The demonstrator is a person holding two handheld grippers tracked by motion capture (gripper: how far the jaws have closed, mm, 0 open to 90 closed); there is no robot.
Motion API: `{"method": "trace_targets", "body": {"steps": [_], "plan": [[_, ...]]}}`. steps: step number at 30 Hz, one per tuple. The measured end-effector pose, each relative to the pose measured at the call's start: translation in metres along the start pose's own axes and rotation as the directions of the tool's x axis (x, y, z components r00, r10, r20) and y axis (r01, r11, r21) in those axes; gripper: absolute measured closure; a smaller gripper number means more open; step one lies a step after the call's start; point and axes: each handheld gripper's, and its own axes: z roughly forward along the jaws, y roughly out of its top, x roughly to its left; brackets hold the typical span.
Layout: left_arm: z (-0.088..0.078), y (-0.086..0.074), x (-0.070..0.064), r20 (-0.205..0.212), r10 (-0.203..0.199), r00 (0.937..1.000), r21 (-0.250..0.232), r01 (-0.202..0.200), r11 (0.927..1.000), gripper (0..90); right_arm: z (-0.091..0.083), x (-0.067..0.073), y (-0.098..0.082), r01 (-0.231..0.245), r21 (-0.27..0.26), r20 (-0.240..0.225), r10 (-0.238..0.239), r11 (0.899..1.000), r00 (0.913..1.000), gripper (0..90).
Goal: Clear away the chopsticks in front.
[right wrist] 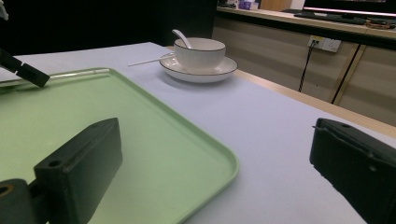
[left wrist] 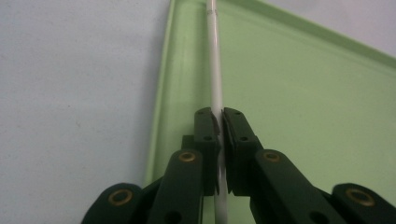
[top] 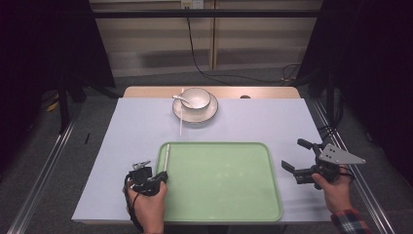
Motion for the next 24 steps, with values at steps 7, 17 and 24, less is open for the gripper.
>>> {"method": "trace_targets", "body": {"steps": [7, 17, 24], "plan": [[0.0, 0.001, -0.004, -0.03, 0.027, 0.9992, 0.011, -0.027, 0.9996, 85.1, 0.0, 0.0, 0.0, -0.001, -0.005, 0.009, 0.001, 1.0, 1.0, 1.6], [0.002, 0.001, -0.009, -0.043, 0.022, 0.9989, 0.005, -0.021, 0.9998, 84.7, 0.0, 0.001, 0.0, -0.003, -0.001, 0.009, 0.003, 1.0, 1.0, 1.6], [0.003, 0.0, -0.01, -0.05, 0.026, 0.9984, 0.003, -0.026, 0.9997, 84.2, 0.0, 0.001, 0.0, -0.009, 0.013, 0.0, 0.009, 1.0, 1.0, 1.6]]}}
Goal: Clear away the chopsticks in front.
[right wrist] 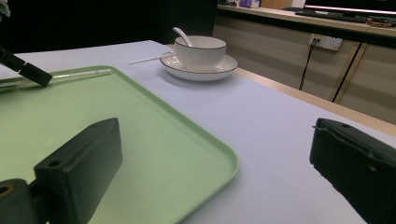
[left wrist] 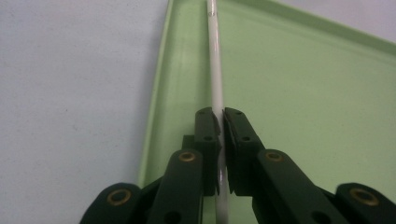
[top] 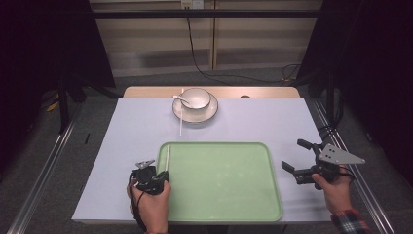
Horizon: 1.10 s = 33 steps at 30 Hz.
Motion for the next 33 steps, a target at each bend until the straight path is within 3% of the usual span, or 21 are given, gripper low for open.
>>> {"method": "trace_targets", "body": {"steps": [24, 33], "plan": [[-0.001, 0.002, 0.001, -0.003, 0.002, 1.0, 0.001, -0.002, 1.0, 77.4, 0.0, -0.001, 0.0, 0.004, -0.004, 0.008, -0.004, 1.0, 1.0, 1.6], [-0.004, 0.016, 0.004, 0.02, -0.003, 0.9998, -0.051, 0.004, 0.9987, 70.3, 0.0, -0.001, 0.0, 0.005, -0.003, 0.006, -0.005, 1.0, 1.0, 1.6]]}}
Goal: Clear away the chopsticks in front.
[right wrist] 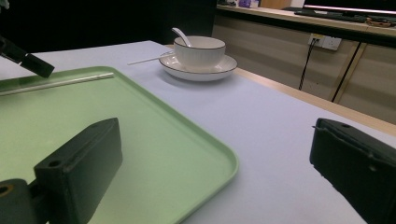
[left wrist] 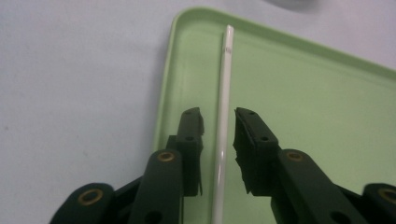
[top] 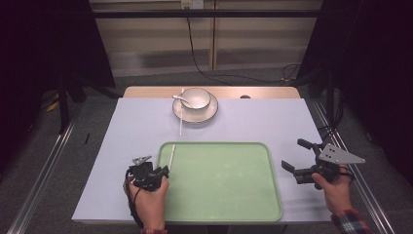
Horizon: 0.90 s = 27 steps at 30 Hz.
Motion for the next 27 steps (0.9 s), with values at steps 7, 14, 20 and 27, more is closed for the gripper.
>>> {"method": "trace_targets", "body": {"steps": [7, 14, 20, 27], "plan": [[0.006, 0.019, 0.003, 0.021, 0.033, 0.9992, -0.047, -0.032, 0.9984, 59.0, 0.001, 0.0, 0.0, 0.0, -0.011, 0.013, 0.001, 1.0, 0.9999, 1.6], [0.017, 0.035, 0.004, 0.042, 0.093, 0.9947, -0.102, -0.089, 0.9908, 47.6, -0.001, -0.001, 0.0, -0.005, -0.001, 0.006, 0.005, 1.0, 1.0, 1.6], [0.029, 0.05, 0.002, 0.081, 0.13, 0.9882, -0.137, -0.119, 0.9835, 40.7, -0.001, -0.002, 0.0, -0.003, -0.002, 0.007, 0.003, 1.0, 1.0, 1.6], [0.048, 0.07, -0.002, 0.091, 0.177, 0.98, -0.18, -0.159, 0.9707, 25.0, -0.001, -0.001, -0.001, -0.01, -0.01, 0.022, 0.011, 1.0, 0.9997, 1.6]]}}
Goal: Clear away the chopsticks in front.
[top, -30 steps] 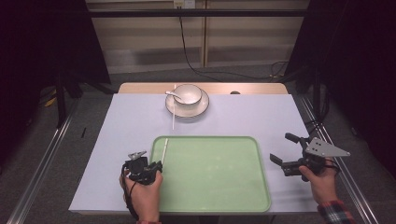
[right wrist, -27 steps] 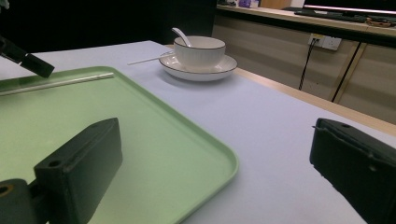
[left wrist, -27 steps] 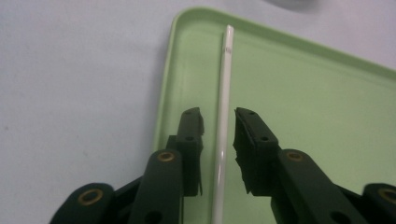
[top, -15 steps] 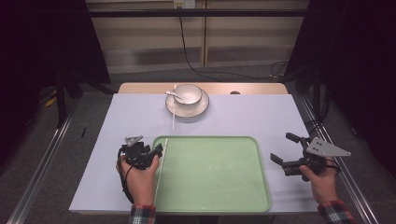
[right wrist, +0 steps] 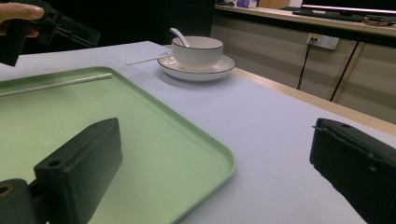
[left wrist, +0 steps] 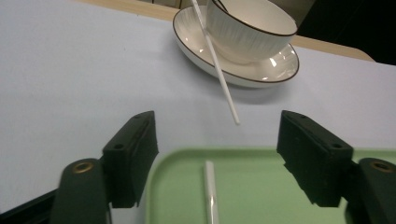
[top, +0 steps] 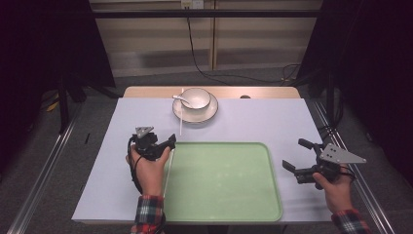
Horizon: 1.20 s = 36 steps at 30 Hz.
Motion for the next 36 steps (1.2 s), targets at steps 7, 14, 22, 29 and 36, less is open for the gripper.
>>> {"method": "trace_targets", "body": {"steps": [7, 14, 22, 29, 36], "plan": [[0.018, 0.016, 0.0, -0.014, 0.058, 0.9982, 0.01, -0.058, 0.9983, 18.7, 0.0, -0.001, 0.0, -0.002, -0.002, -0.004, 0.002, 1.0, 1.0, 1.6], [0.034, 0.031, 0.007, -0.025, 0.058, 0.998, 0.019, -0.057, 0.9982, 14.9, -0.001, -0.001, 0.0, 0.007, 0.012, -0.015, -0.007, 1.0, 0.9999, 1.6], [0.048, 0.043, 0.01, -0.026, 0.073, 0.997, 0.025, -0.072, 0.9971, 13.9, 0.0, -0.001, 0.0, 0.006, 0.013, -0.019, -0.006, 1.0, 0.9998, 1.6], [0.062, 0.05, 0.01, -0.027, 0.093, 0.9953, 0.052, -0.091, 0.9945, 13.5, 0.0, 0.0, 0.0, 0.0, 0.013, -0.017, 0.0, 1.0, 0.9999, 1.6], [0.076, 0.058, 0.008, -0.02, 0.096, 0.9952, 0.063, -0.095, 0.9935, 13.0, 0.0, 0.0, 0.0, 0.004, 0.019, -0.024, -0.004, 1.0, 0.9997, 1.6]]}}
